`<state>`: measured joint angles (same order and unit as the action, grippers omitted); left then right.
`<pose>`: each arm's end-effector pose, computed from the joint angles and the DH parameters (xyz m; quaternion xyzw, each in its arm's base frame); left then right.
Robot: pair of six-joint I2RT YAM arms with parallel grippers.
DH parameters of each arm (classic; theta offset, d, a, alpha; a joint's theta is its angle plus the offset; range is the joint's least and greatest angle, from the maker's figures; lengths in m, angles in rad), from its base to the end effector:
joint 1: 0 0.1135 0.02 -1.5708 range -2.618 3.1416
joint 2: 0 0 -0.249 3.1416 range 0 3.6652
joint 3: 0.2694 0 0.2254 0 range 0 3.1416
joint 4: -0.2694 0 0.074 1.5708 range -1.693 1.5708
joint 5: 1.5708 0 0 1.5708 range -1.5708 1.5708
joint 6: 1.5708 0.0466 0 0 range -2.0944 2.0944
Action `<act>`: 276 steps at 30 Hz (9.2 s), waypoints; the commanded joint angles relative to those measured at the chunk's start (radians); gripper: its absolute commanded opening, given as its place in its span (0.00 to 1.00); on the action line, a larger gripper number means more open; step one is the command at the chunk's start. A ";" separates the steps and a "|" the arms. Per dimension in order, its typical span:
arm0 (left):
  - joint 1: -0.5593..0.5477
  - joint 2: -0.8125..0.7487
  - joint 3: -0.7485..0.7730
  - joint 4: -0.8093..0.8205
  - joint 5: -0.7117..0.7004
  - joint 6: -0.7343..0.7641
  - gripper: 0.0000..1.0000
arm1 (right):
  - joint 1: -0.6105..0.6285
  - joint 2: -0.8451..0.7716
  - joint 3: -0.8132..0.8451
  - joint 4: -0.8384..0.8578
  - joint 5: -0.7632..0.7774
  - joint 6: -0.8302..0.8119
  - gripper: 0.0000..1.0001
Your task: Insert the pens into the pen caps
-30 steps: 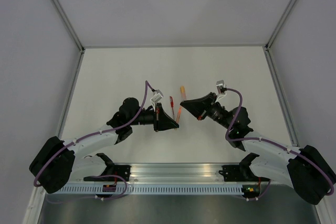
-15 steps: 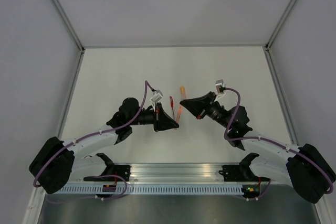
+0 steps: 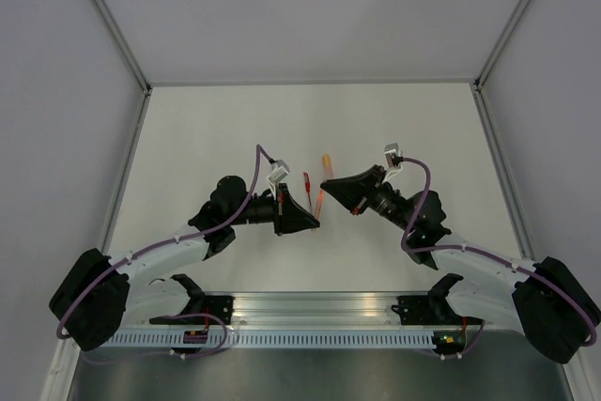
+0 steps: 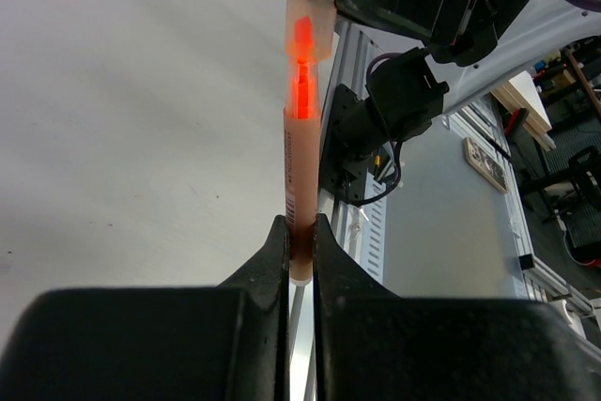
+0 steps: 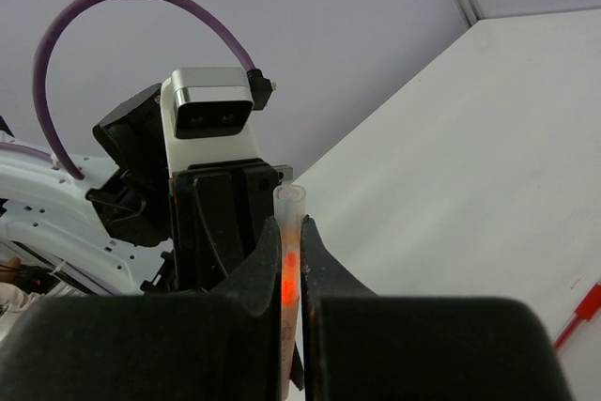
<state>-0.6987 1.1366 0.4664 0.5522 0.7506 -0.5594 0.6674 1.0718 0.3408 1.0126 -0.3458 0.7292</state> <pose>0.1557 -0.1724 0.2387 0.2913 0.6769 -0.5852 0.3384 0.1598 0.1460 0.2645 -0.1192 0.5959 0.5854 0.5367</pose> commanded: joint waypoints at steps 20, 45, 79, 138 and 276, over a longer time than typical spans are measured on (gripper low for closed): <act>0.001 -0.281 -0.063 -0.073 -0.307 0.013 0.02 | 0.238 0.154 0.075 -0.028 0.045 -0.082 0.00; 0.010 -0.327 -0.069 -0.064 -0.225 0.027 0.02 | 0.282 0.022 0.141 -0.293 0.148 -0.244 0.28; 0.008 -0.302 -0.069 -0.025 -0.171 0.015 0.02 | 0.282 0.056 0.350 -0.467 0.251 -0.320 0.13; 0.096 -0.244 0.156 -0.026 -0.362 -0.112 0.02 | 0.336 0.123 0.109 -0.339 0.084 -0.116 0.00; 0.217 -0.021 0.087 -0.382 -0.492 0.013 1.00 | -0.002 0.411 0.625 -0.954 0.340 -0.206 0.06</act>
<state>-0.4847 1.1122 0.5888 0.2039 0.4664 -0.6109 0.6701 1.4223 0.9188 0.1101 -0.0029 0.5529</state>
